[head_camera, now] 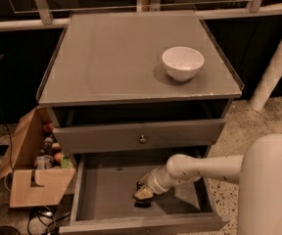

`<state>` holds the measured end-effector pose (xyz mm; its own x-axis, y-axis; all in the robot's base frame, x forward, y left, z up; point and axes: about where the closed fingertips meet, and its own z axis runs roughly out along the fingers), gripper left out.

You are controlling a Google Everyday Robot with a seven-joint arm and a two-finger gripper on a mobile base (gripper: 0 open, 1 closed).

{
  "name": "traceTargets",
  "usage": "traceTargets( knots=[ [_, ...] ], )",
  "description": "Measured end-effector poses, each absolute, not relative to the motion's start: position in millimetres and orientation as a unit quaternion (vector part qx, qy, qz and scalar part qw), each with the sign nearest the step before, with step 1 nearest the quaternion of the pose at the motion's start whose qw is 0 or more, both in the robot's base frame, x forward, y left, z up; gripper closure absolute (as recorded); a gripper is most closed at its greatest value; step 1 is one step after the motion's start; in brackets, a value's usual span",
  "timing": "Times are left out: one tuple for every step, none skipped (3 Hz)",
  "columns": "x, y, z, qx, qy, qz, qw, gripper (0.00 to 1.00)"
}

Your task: Pick rxbar chocolate from middle drawer and place on counter

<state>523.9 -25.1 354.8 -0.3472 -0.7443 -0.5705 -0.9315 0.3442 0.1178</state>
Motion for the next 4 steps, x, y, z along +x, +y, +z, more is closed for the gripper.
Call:
traceTargets(
  knots=[
    [523.8,-25.1,354.8,-0.529,0.791,0.218,0.215,1.0],
    [523.0,-24.7,354.9,-0.523,0.793,0.225,0.215,1.0],
    [523.0,-24.7,354.9,-0.523,0.793,0.225,0.215,1.0],
    [523.2,-25.7,357.8,-0.522,0.794,0.225,0.216,1.0]
  ],
)
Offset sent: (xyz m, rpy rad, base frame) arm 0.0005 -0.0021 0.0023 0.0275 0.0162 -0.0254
